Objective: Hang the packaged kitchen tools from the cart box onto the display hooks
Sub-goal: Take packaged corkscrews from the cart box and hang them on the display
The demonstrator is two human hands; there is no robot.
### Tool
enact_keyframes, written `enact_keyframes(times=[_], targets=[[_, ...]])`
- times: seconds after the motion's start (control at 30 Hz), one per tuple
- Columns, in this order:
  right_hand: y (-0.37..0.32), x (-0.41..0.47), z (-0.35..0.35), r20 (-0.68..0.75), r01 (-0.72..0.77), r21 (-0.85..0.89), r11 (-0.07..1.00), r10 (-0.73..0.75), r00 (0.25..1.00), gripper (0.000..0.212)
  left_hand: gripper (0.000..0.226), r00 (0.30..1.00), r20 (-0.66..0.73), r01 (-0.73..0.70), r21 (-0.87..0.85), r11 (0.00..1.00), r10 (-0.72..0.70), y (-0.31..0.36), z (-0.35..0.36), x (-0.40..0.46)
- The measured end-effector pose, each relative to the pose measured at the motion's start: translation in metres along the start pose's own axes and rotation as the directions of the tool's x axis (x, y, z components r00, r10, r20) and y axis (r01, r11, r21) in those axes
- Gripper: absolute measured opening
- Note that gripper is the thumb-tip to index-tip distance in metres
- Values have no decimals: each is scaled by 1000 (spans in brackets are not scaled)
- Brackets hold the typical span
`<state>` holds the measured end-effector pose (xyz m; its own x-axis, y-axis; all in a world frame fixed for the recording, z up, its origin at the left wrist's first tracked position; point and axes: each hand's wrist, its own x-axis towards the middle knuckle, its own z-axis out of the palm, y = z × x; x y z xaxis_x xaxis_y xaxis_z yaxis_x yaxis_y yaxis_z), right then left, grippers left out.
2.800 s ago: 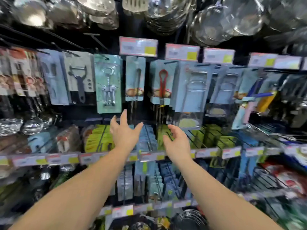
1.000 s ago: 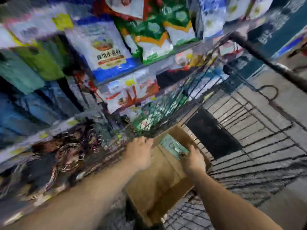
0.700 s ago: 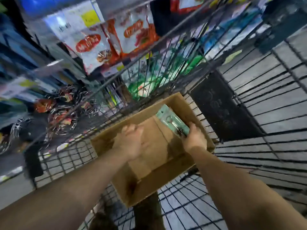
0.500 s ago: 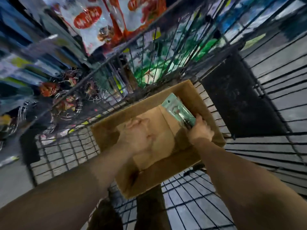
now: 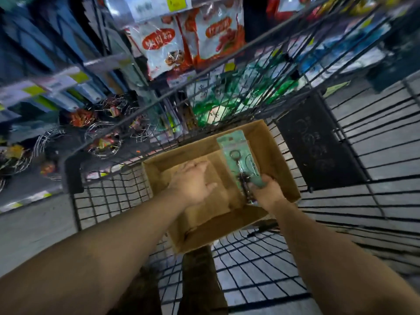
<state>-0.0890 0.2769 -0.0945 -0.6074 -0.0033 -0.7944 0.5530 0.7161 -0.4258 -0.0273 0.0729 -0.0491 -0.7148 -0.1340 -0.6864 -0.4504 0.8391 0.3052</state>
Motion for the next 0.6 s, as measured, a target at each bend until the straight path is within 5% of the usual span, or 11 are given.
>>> enact_keyframes(times=[0.33, 0.6], targets=[[-119, -166, 108, 131, 294, 425, 856, -380, 916, 15, 88, 982, -187, -74, -434, 898, -9, -111, -68, -126], [-228, -344, 300, 179, 624, 301, 722, -685, 706, 58, 71, 867, -493, -272, -600, 753, -80, -331, -126, -307]])
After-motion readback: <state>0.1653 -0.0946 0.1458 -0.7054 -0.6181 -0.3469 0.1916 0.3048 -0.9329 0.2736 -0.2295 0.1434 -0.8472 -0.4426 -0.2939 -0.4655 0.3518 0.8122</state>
